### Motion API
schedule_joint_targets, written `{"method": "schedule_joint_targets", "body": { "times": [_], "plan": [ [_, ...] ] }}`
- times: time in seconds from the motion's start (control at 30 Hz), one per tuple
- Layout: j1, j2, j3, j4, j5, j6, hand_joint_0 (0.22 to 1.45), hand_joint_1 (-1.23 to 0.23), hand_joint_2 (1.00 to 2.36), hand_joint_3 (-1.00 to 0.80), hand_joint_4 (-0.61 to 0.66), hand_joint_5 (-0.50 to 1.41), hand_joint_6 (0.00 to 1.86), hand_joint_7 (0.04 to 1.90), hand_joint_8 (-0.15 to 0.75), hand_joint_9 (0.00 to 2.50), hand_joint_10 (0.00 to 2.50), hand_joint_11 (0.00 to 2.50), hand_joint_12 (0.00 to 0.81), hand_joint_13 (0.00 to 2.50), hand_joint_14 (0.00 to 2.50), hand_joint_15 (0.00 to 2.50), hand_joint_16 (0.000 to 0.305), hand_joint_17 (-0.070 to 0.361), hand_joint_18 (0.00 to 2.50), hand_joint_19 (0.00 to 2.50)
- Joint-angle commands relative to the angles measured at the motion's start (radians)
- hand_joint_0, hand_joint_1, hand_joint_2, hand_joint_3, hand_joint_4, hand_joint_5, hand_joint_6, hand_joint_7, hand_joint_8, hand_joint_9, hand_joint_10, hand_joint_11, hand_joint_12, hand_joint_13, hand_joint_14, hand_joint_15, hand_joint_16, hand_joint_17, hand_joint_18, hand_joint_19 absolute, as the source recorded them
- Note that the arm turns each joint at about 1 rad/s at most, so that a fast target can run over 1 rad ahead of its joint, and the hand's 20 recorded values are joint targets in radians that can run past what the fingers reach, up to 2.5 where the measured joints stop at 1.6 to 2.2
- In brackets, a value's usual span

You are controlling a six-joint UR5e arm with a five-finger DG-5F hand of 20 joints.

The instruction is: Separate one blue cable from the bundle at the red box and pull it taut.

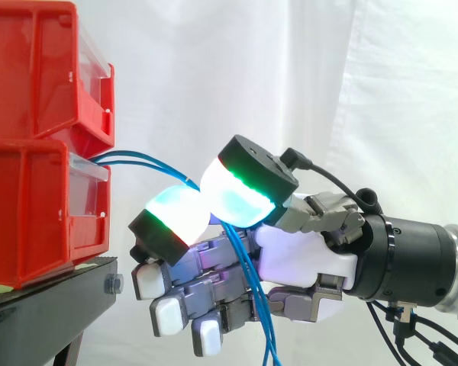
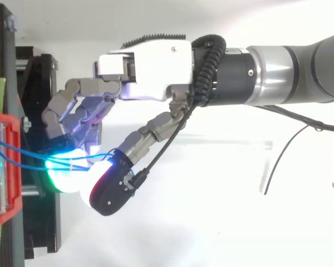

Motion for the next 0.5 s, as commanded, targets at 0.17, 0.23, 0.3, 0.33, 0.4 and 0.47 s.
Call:
{"method": "schedule_joint_targets", "body": {
  "times": [0.17,0.23,0.3,0.33,0.4,0.47],
  "plan": [
    [-0.004,0.0,0.0,-0.005,-0.008,0.0,0.68,-0.95,1.0,-0.5,0.13,-0.17,0.95,0.98,0.345,0.83,0.02,0.79,0.386,0.91,0.02,0.58,0.05,0.114,0.94,0.69],
    [-0.004,0.0,0.002,-0.005,-0.009,0.0,0.61,-0.97,1.0,-0.5,0.14,-0.17,0.95,0.98,0.347,0.83,0.02,0.79,0.385,0.91,0.02,0.58,0.051,0.114,0.94,0.7],
    [-0.006,0.0,0.005,-0.006,-0.009,0.0,0.54,-0.96,1.0,-0.5,0.15,-0.17,0.94,0.95,0.355,0.83,0.02,0.78,0.397,0.91,0.02,0.59,0.053,0.119,0.96,0.71],
    [-0.006,0.0,0.006,-0.008,-0.011,0.0,0.53,-0.95,1.0,-0.5,0.15,-0.17,0.94,0.94,0.357,0.83,0.02,0.79,0.399,0.91,0.02,0.58,0.053,0.12,0.96,0.71],
    [-0.006,0.0,0.009,-0.014,-0.016,0.0,0.46,-0.82,1.0,-0.5,0.17,-0.18,0.93,0.91,0.38,0.83,0.01,0.76,0.431,0.92,0.02,0.58,0.06,0.134,0.99,0.72],
    [-0.007,0.0,0.014,-0.017,-0.016,0.0,0.48,-0.65,1.0,-0.5,0.16,-0.18,0.93,0.89,0.375,0.85,0.01,0.76,0.425,0.92,0.02,0.58,0.058,0.131,0.98,0.73]
  ]
}}
